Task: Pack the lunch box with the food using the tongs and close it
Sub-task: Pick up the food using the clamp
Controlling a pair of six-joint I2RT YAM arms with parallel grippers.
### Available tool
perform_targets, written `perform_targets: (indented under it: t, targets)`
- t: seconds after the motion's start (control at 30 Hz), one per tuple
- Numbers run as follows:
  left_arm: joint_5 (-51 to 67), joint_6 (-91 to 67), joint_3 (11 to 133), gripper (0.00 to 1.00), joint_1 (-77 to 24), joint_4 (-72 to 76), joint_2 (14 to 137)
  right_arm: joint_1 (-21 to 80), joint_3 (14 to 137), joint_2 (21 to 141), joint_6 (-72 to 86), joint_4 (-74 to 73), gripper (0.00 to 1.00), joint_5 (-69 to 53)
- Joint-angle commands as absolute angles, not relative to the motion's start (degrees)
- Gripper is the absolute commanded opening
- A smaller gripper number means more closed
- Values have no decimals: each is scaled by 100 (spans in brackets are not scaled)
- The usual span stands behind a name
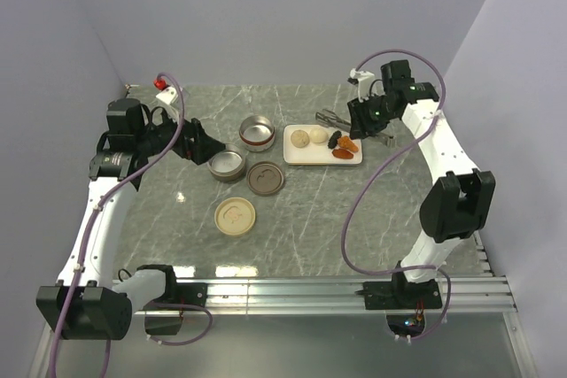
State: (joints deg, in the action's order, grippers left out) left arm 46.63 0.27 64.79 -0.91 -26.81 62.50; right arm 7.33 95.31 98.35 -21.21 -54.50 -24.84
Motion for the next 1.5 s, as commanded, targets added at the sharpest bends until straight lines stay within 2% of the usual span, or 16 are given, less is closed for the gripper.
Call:
perform_targets:
  t: [0.0, 0.63, 1.47]
  targets:
    - [4658, -193, 6407, 99, -97, -2373, 6170, 975, 10071, 9896, -2268, -5537, 46, -2356]
    - [4386, -158, 6284, 99, -97, -2347, 6135, 1766, 11048, 11153, -2329, -5880, 51, -1864]
    - [4421, -158, 6258, 99, -97, -2294, 6214, 1969, 11408, 11760, -2479, -6126, 56, -1600]
